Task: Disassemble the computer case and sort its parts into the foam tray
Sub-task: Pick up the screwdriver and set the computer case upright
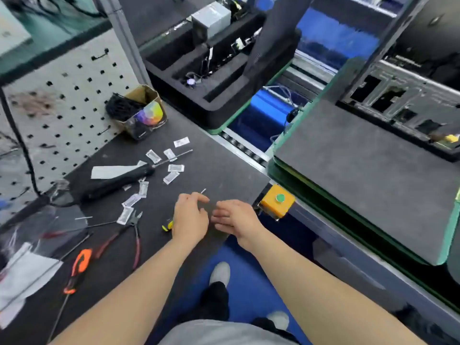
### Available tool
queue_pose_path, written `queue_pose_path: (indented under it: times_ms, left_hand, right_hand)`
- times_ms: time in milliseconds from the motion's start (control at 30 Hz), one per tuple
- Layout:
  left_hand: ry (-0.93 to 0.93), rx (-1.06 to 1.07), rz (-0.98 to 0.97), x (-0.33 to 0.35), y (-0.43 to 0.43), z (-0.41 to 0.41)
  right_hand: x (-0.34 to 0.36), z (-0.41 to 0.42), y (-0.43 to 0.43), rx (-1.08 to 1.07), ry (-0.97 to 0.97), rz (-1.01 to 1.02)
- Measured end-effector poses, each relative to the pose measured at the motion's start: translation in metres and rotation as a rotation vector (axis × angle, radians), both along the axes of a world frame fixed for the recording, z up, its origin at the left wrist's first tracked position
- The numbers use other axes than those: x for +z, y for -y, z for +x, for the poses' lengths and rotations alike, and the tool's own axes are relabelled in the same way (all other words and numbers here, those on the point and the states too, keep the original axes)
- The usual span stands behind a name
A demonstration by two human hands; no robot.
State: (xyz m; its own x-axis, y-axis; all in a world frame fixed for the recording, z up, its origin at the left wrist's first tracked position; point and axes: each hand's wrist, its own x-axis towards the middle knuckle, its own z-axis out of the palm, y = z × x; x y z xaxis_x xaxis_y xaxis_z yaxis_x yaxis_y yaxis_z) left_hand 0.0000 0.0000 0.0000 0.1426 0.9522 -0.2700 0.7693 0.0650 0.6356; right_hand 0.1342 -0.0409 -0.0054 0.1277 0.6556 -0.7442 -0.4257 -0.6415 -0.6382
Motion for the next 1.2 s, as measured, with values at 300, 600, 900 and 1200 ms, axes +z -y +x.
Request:
queue_pose_path:
  times_ms: [300, 600, 900, 1200]
  left_hand:
    - [-0.316, -0.065, 0.004, -0.023, -0.026, -0.02]
    - [0.046, -0.155, -0.07, -0.015, -0.044, 0.027]
    - [0.3, -0.29, -0.073, 0.042, -0.028, 0.15]
    - [0.394, -0.551, -0.052, 0.068, 0.04, 0.284]
  right_hand:
    - [-0.002, -0.008, -0.011, -0.06, -0.023, -0.122]
    - [0.01, 0.024, -0.005, -0.142, 0.096, -0.037]
    - [0.05, 0.095, 0.026, -0.385, 0.231, 0.118]
    - [0.078, 0.209, 0.117, -0.628, 0.388, 0.169]
